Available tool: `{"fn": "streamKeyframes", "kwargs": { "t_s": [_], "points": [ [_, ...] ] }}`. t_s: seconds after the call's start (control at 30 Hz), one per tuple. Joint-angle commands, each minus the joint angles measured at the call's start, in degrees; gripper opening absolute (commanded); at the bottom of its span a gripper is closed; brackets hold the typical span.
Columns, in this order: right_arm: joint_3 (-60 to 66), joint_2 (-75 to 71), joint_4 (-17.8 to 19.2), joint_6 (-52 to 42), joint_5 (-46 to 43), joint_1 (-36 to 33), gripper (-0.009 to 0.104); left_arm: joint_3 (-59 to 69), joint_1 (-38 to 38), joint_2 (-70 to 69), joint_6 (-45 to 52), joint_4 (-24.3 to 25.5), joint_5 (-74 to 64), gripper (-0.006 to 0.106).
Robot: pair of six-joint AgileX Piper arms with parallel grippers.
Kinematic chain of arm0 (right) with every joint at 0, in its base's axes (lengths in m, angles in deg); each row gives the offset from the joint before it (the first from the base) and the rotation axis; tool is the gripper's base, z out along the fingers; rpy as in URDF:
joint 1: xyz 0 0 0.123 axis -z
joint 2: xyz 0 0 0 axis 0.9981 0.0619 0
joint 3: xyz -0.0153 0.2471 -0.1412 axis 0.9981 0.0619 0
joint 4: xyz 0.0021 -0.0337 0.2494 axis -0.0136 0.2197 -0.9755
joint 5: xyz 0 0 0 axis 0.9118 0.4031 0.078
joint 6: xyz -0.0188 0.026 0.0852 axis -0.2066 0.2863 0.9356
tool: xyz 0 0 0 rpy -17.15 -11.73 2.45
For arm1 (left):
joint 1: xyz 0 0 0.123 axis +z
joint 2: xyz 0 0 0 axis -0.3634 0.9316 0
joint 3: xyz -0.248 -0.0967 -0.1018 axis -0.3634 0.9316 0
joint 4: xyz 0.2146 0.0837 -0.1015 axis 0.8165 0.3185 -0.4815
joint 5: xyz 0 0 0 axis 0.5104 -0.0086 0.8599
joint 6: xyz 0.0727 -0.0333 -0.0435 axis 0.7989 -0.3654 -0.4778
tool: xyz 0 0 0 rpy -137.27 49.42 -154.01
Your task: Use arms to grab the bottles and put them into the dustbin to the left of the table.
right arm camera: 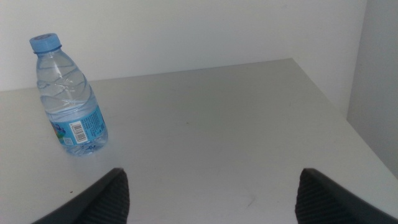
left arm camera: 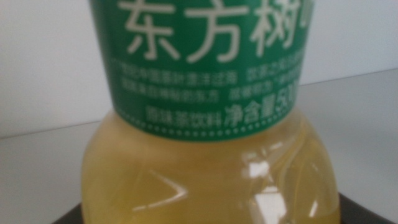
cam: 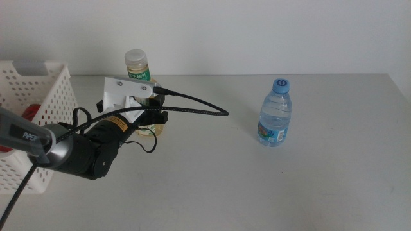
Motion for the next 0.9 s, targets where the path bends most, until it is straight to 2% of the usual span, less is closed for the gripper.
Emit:
{"fn": "streamKeyframes", "kwargs": {
  "t_s": [0.0, 0.13, 0.23, 0.4, 0.6, 0.7, 0.87],
  "points": [
    [-0.5, -1.3, 0.7, -0.3, -4.3, 0.2, 0.094, -1.5, 0.0, -3.3, 0.2, -0.8, 3.6, 0.03],
    [-0.5, -1.3, 0.7, -0.3, -4.3, 0.2, 0.094, -1.5, 0.0, -7.6, 0.4, -1.5, -3.3, 0.007],
    [-0.5, -1.3, 0.7, -0.3, -4.3, 0.2, 0.094, -1.7, 0.0, -12.6, 0.5, -1.8, -11.1, -0.002],
    [-0.5, -1.3, 0.7, -0.3, -4.3, 0.2, 0.094, -5.5, 0.0, -21.2, 0.7, -1.8, -31.7, -0.002],
    [-0.5, -1.3, 0.7, -0.3, -4.3, 0.2, 0.094, -17.8, 0.7, -27.6, 2.1, -1.1, -60.7, -0.002],
    [-0.5, -1.3, 0.7, -0.3, -4.3, 0.2, 0.094, -27.4, 3.7, -28.4, 7.9, -1.4, -78.3, -0.002],
    [-0.5, -1.3, 0.7, -0.3, -4.3, 0.2, 0.094, -41.9, 11.6, -28.2, 17.4, -2.3, -99.4, -0.002]
  ]
}}
